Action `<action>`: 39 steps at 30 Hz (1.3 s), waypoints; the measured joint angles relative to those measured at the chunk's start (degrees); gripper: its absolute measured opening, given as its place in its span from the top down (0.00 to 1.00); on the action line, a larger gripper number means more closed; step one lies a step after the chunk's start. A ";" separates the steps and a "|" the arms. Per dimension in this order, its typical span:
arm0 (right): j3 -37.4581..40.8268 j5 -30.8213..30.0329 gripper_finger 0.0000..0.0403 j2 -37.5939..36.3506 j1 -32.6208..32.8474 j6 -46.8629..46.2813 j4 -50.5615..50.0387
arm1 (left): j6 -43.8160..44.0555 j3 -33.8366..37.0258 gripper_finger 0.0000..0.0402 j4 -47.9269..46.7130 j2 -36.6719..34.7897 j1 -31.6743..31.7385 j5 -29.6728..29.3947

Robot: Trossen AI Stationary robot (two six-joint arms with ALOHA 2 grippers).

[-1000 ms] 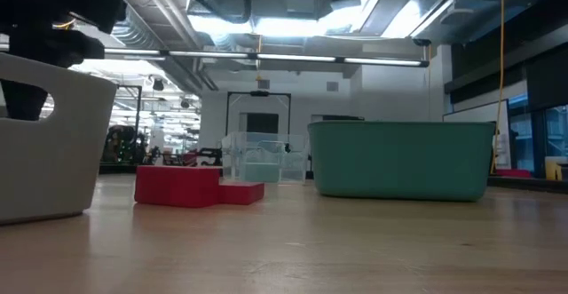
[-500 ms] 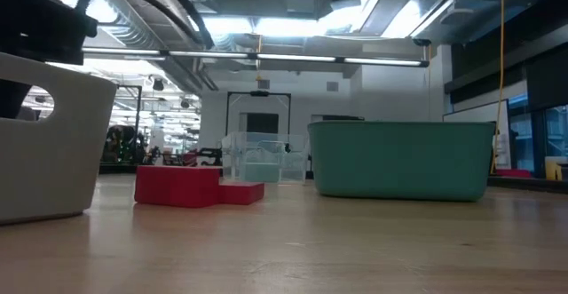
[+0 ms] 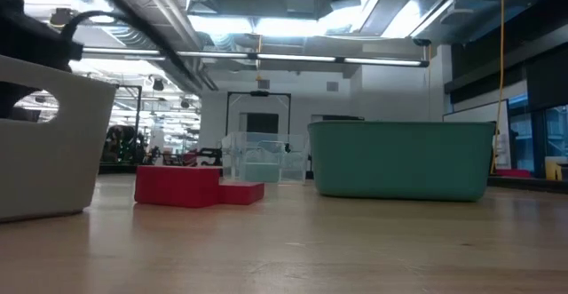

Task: Sort & place blocks by color
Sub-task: Put the blue block into the green bin

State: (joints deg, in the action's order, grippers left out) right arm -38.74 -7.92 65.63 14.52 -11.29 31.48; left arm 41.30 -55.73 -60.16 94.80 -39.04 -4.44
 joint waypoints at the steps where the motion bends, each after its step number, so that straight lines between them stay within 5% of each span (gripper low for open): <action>1: 0.00 0.00 0.40 0.00 0.01 0.00 0.00 | -0.48 0.46 0.49 0.14 0.00 0.16 0.06; 31: -0.01 0.00 0.40 0.00 0.00 -0.15 -0.07 | -4.56 3.75 0.56 3.98 0.00 -0.42 4.86; 39: 0.00 0.02 0.40 0.00 0.00 -0.17 -0.07 | -5.78 4.24 0.68 4.29 0.00 -0.43 5.20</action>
State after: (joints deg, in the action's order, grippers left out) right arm -38.74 -7.90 65.63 14.53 -11.46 31.42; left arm 35.52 -51.48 -55.88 94.80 -39.46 0.76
